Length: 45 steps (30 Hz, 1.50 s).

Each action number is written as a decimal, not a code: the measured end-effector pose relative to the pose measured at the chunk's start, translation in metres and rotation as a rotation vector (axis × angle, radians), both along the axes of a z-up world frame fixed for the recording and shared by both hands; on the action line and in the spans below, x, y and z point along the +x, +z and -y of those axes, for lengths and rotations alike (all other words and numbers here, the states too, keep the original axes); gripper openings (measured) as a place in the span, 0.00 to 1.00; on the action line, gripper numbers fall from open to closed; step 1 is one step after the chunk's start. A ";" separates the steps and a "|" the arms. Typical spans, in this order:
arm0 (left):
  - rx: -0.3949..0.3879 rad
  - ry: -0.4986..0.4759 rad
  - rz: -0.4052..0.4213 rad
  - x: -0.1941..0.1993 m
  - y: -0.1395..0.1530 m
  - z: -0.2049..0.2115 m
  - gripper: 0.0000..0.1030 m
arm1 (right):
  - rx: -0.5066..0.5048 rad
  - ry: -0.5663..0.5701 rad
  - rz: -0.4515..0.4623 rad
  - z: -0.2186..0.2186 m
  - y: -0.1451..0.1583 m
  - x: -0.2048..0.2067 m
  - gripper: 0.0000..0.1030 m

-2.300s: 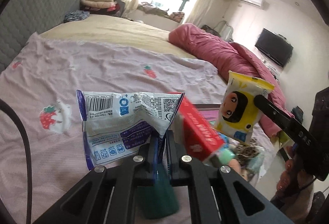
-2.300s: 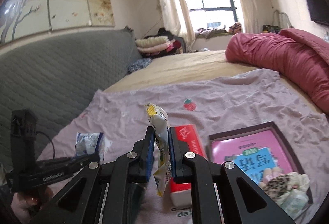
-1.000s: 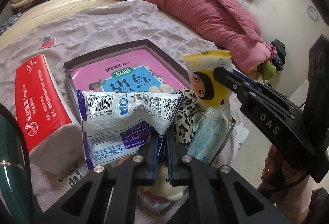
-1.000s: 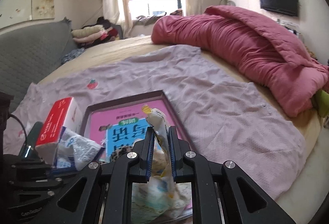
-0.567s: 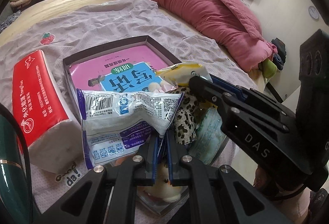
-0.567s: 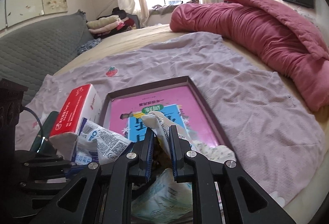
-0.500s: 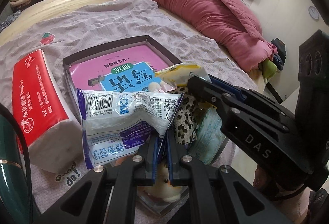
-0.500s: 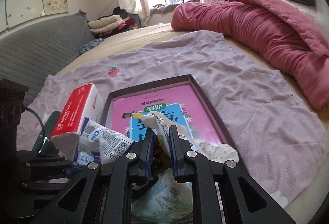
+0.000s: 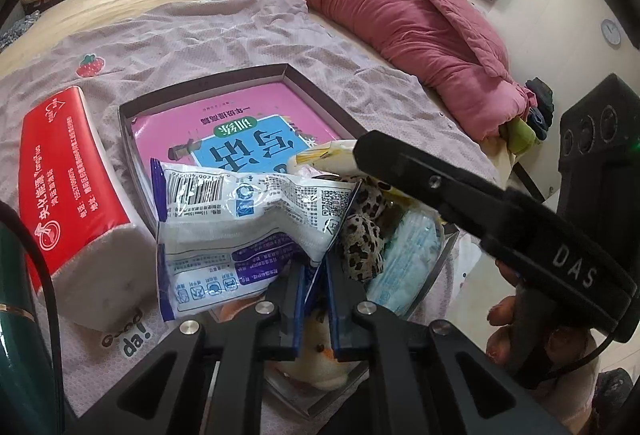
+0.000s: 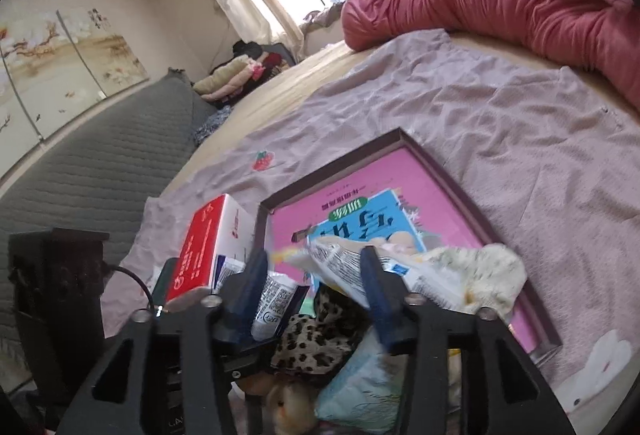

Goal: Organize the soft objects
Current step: 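Lower the yellow packet onto the tray and open the right tool while the left tool releases the wipes packet, then withdraw both open tools away from the loaded tray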

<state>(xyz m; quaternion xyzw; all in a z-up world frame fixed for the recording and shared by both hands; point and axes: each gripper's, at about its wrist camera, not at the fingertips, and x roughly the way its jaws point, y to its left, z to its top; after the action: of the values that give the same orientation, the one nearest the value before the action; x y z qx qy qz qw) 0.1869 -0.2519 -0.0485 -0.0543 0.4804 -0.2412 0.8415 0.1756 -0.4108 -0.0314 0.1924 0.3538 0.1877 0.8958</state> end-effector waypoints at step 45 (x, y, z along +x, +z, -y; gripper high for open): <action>0.037 0.183 0.128 -0.103 0.087 -0.075 0.60 | -0.285 -0.290 0.085 -0.045 0.085 -0.144 0.72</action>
<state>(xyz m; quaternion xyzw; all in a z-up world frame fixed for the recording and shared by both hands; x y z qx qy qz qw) 0.0837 -0.1771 0.0382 -0.0668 0.4232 -0.1575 0.8897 0.0320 -0.3662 0.0531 0.1048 0.3073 0.0126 0.9457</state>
